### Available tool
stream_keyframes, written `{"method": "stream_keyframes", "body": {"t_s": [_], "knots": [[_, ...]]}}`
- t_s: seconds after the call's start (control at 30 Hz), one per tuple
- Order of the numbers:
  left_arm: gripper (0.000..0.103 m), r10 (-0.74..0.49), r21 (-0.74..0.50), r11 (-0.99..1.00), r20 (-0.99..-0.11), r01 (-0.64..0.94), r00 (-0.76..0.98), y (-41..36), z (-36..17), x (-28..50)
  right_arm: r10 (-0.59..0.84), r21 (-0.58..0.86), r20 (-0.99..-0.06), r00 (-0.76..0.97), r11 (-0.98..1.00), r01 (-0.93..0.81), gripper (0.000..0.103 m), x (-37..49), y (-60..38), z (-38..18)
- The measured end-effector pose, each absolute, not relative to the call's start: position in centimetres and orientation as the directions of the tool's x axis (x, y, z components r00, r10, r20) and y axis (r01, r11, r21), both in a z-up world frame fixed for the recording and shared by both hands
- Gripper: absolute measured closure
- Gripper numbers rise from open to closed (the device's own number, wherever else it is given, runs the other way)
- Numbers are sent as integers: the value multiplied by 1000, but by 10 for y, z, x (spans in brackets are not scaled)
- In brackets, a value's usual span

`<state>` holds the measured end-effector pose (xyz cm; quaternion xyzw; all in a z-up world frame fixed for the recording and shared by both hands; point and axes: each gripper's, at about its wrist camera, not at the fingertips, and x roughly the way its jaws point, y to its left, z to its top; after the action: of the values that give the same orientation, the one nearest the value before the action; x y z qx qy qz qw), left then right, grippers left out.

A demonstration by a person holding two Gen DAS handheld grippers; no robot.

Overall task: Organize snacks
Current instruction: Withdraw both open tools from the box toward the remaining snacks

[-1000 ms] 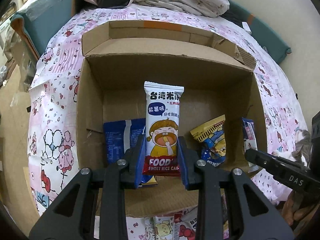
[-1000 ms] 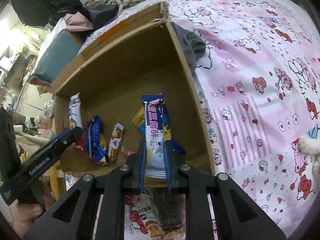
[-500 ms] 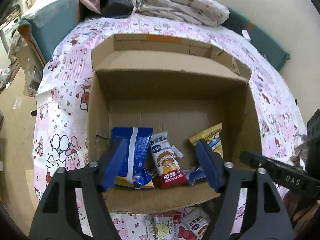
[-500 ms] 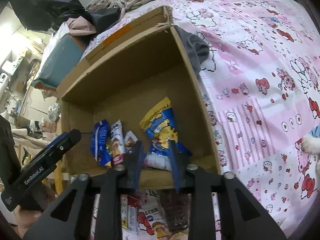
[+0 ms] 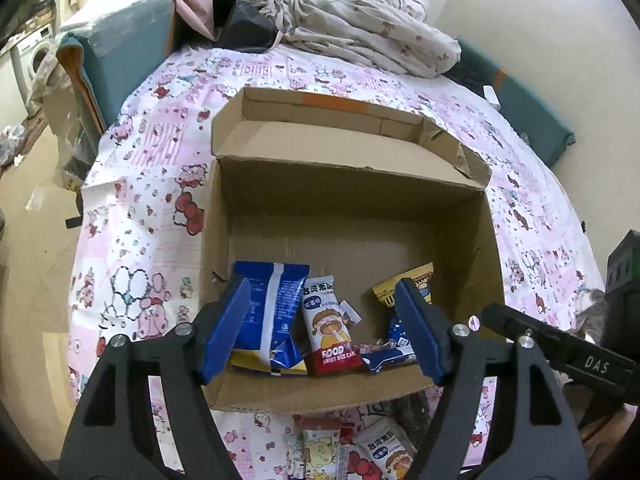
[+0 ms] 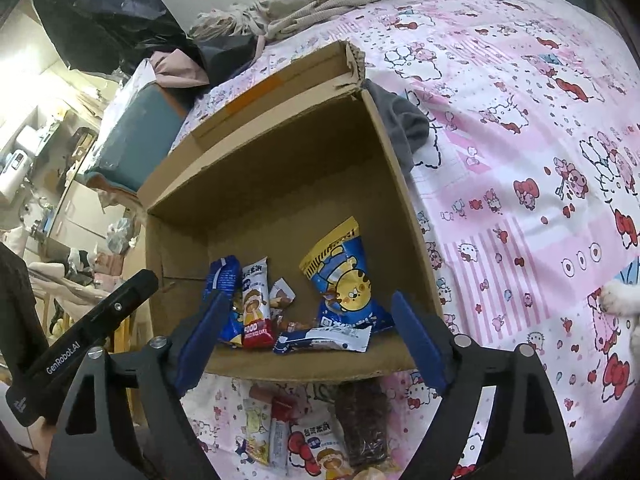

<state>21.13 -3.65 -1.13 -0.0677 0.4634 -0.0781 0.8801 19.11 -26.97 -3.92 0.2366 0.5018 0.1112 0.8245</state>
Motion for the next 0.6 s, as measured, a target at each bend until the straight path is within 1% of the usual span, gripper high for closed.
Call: {"method": "stream_keyframes", "body": {"t_s": [0.13,0.43,0.53,0.6], "knots": [[31,-176,-165,984,-798,71,576,-35,-3,203,433,518,-769,469,853,63,16,183,-271,-37],[31,-199,-185,979,-788,84,583,-24,0,167,429,536,-763,483,837,105,16,153,-284,-29],[24,-181,-171,983,-787,73,589,-19,4,153,420,521,-769,483,848,93,16,146,-283,-28],[24,-194,-195,979,-782,64,593,-14,5,146,427,523,-773,469,847,92,16,140,-281,-30]]}}
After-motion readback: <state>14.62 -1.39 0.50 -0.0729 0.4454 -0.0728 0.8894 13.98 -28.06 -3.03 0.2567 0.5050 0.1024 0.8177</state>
